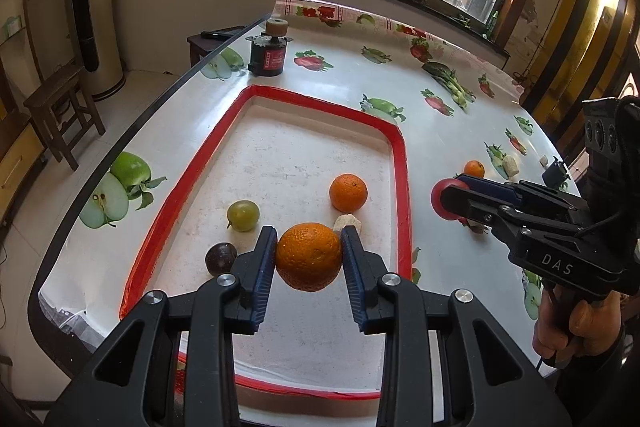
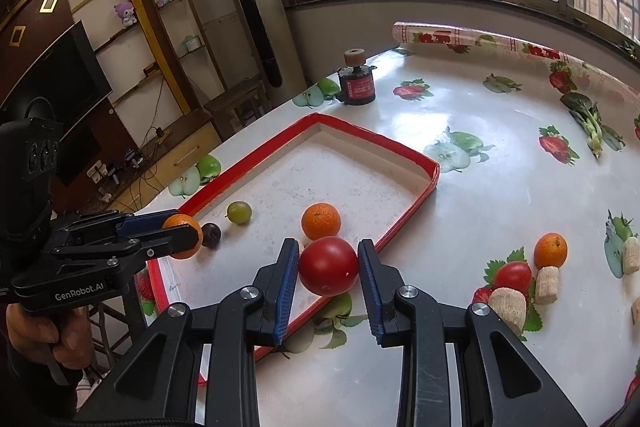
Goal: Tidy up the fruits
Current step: 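Carry the orange and tomato over the red tray with both tools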
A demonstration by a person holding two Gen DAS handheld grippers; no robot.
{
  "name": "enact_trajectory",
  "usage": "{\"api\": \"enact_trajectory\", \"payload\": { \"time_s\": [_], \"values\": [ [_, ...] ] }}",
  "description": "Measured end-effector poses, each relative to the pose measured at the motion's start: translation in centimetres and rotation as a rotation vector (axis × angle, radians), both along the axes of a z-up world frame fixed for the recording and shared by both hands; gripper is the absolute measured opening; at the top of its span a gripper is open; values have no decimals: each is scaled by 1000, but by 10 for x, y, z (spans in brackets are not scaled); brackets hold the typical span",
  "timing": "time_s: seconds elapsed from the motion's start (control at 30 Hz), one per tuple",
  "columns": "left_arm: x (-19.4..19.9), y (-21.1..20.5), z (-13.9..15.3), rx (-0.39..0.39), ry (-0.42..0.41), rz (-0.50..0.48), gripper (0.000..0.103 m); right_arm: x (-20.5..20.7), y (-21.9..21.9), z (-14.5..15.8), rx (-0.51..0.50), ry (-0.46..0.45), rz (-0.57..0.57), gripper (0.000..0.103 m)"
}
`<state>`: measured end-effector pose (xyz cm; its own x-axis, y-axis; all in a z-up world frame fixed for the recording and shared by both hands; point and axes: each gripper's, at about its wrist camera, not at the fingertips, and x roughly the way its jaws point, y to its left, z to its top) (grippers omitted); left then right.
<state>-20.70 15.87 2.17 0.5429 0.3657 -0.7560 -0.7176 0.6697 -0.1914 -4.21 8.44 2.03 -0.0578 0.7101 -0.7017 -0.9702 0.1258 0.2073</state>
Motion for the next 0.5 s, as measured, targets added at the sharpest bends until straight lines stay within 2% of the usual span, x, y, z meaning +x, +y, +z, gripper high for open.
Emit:
{"api": "enact_trajectory", "payload": {
  "time_s": [0.5],
  "values": [
    [17,23,-1,8,13,4,30,21,31,-7,-6,10,-15,31]
  ]
}}
